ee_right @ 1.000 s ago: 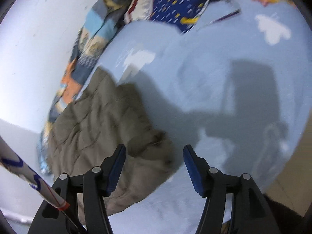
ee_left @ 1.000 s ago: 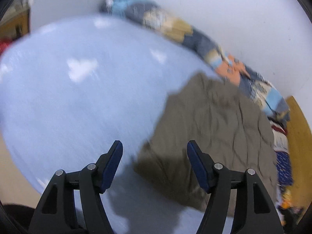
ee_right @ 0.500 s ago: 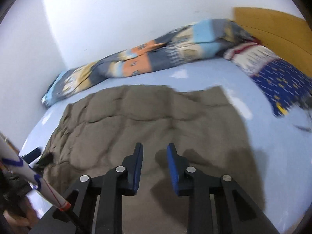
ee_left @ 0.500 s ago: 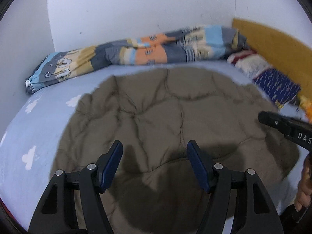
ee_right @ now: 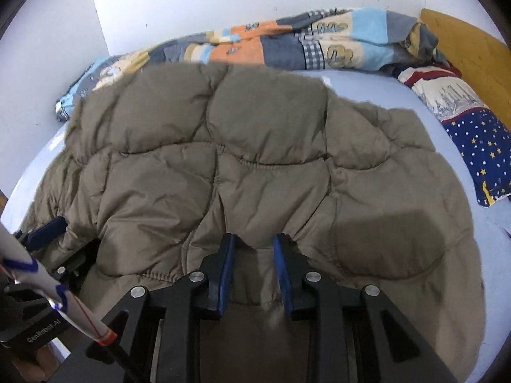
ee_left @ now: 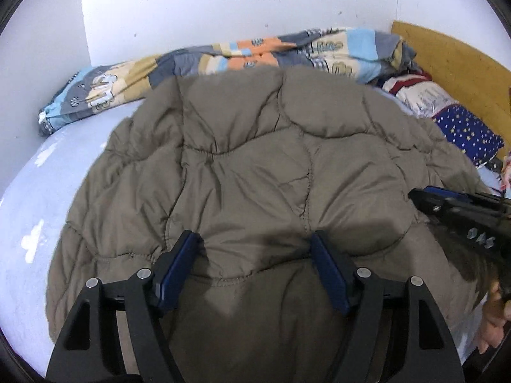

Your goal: Fold large clothes

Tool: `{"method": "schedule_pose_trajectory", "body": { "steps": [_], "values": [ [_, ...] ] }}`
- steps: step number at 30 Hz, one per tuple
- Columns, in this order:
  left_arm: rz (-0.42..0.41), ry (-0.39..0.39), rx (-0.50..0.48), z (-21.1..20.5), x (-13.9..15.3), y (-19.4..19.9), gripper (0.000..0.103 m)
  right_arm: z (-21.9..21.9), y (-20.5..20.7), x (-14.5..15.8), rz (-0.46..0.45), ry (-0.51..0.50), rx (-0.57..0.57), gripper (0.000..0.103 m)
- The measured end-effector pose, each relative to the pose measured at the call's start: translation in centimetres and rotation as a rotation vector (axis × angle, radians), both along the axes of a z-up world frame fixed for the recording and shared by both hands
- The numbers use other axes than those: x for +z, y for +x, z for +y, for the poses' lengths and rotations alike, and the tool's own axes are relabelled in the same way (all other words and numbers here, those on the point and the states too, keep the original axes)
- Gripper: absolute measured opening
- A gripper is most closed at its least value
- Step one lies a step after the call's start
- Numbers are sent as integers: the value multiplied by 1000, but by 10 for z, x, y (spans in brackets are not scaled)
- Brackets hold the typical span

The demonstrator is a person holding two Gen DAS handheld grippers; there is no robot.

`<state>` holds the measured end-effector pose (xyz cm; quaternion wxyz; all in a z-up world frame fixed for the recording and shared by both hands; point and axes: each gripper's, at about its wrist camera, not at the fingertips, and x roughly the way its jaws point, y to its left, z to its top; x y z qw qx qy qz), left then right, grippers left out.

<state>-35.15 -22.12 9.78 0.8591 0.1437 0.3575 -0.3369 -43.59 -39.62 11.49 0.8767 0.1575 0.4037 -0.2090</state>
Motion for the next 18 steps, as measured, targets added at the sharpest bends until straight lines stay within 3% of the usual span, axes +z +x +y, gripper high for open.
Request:
{"method": "schedule_pose_trajectory", "body": {
  "steps": [6, 9, 12, 15, 18],
  "values": [
    [-94, -7, 13, 24, 24, -27, 73, 5, -48, 34, -110, 50, -52, 29],
    [-134, -1, 43, 39, 27, -39, 73, 6, -74, 36, -90, 45, -112, 31],
    [-72, 29, 57, 48, 10, -36, 73, 8, -92, 25, -57, 74, -146, 35],
    [-47, 32, 62, 51, -1, -31, 75, 10, -92, 9, -11, 105, -165, 38],
    [-97, 37, 65, 53, 5, -39, 75, 14, -81, 0, 40, 59, -155, 38]
  ]
}}
